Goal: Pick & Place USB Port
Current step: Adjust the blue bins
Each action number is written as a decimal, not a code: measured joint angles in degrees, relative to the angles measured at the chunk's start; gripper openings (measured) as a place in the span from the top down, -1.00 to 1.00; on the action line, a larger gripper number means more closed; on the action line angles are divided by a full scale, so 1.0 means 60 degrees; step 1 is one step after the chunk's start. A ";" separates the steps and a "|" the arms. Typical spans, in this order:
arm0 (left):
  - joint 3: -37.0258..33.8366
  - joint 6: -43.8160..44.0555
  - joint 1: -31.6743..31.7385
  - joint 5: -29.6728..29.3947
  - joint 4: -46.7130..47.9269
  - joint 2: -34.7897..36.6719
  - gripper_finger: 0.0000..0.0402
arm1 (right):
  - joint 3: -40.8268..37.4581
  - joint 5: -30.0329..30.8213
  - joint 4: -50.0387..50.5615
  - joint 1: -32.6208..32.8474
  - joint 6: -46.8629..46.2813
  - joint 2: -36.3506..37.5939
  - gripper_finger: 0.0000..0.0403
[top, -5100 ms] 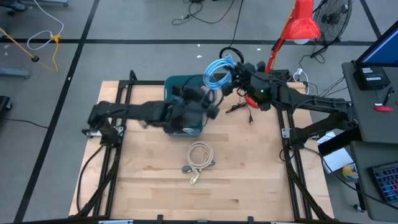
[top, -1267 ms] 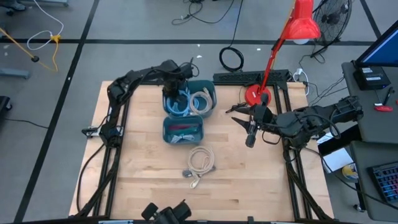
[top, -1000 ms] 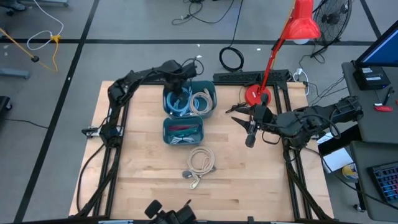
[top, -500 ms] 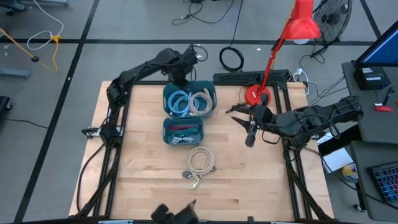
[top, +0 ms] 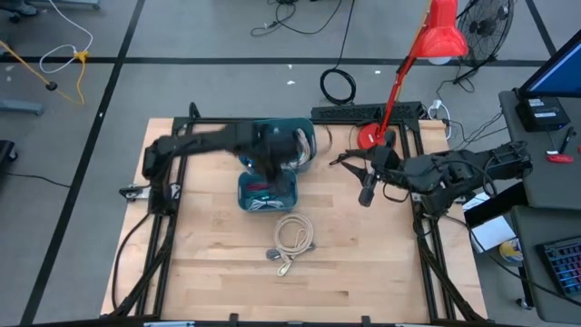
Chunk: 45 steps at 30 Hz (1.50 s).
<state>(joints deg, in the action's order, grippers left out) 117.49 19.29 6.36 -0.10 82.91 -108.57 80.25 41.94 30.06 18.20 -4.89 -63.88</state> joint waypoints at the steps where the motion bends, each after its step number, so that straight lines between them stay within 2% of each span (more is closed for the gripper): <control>1: -0.0008 0.0239 -0.0359 -0.0254 -0.0016 -0.0006 0.97 | 0.0000 -0.0006 0.0011 -0.0044 -0.0010 0.0000 0.35; 5: -0.0672 0.1226 -0.1430 -0.1511 -0.0486 -0.0001 0.99 | 0.0000 -0.0027 0.0290 -0.0092 -0.0167 0.0000 0.35; 8: -0.1634 0.1876 -0.1779 -0.1857 -0.0834 -0.0029 0.99 | 0.0000 -0.0033 0.0595 -0.0092 -0.0326 0.0000 0.35; 14: -0.4192 0.1959 -0.1478 -0.1210 -0.3056 -0.0044 0.99 | -0.0004 -0.0037 0.0597 -0.0092 -0.0331 0.0000 0.35; 19: -0.5458 0.1635 -0.0728 -0.0744 -0.4235 -0.0037 1.00 | 0.0000 -0.0038 0.0539 -0.0092 -0.0491 0.0000 0.35; 29: -0.6324 0.0518 0.0684 -0.0552 -0.4414 -0.0029 1.00 | -0.0004 -0.0548 0.0583 -0.0074 -0.1031 -0.0004 0.35; 45: -0.6390 -0.0404 0.1749 -0.0656 -0.4978 -0.0029 1.00 | -0.0001 -0.0547 0.0591 -0.0074 -0.1067 -0.0004 0.35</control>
<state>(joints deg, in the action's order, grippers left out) 79.15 16.86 16.85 -4.04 53.04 -108.75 80.24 38.65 33.60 17.76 -11.29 -63.90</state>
